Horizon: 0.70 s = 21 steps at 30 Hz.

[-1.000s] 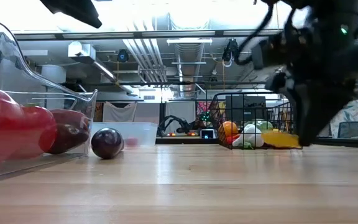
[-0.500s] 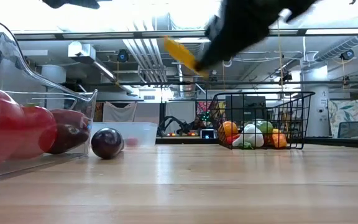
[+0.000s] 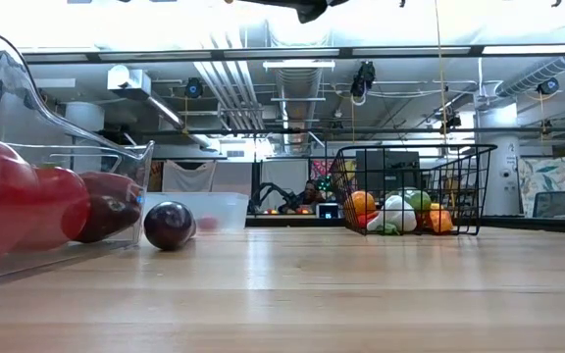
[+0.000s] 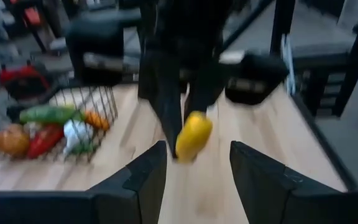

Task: Sort produce into baskets
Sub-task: Put the yellow baby corn into the white bin

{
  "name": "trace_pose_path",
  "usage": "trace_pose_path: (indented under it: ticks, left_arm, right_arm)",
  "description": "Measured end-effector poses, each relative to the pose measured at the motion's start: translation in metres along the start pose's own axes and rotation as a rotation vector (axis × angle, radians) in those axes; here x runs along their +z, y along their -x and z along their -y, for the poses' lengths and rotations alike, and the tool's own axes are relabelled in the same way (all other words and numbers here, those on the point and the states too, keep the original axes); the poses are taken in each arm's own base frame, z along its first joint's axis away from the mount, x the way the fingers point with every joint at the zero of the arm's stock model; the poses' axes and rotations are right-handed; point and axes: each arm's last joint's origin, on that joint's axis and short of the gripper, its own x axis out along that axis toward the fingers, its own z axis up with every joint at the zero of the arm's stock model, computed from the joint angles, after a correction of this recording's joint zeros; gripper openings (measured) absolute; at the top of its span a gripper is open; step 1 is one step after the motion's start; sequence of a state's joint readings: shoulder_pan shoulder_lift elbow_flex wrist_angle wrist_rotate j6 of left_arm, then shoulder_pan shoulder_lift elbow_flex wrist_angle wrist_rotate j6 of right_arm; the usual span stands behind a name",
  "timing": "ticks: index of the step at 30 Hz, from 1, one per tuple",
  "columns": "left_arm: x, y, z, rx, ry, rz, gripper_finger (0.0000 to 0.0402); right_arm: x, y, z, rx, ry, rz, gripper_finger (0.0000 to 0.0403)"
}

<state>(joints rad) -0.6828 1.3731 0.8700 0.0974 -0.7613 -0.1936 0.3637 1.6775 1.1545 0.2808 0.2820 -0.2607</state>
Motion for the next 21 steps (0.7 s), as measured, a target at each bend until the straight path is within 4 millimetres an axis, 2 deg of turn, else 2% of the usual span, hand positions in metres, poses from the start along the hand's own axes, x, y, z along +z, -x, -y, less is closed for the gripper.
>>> trace_pose_path:
  ticks: [10, 18, 21]
  left_arm:
    - [-0.006, -0.003, -0.004, -0.013, -0.027, 0.162, 0.0155]
    - [-0.007, -0.006, -0.008, -0.001, -0.021, 0.160, 0.0089]
    - [-0.007, -0.008, -0.011, 0.008, -0.009, 0.158, 0.0077]
  right_arm:
    - [0.001, -0.001, 0.002, -0.007, 0.010, 0.013, 0.0013]
    - [0.001, -0.001, 0.002, -0.010, 0.011, 0.013, 0.0013]
    - [0.001, -0.001, 0.002, -0.014, 0.010, 0.011, 0.0013]
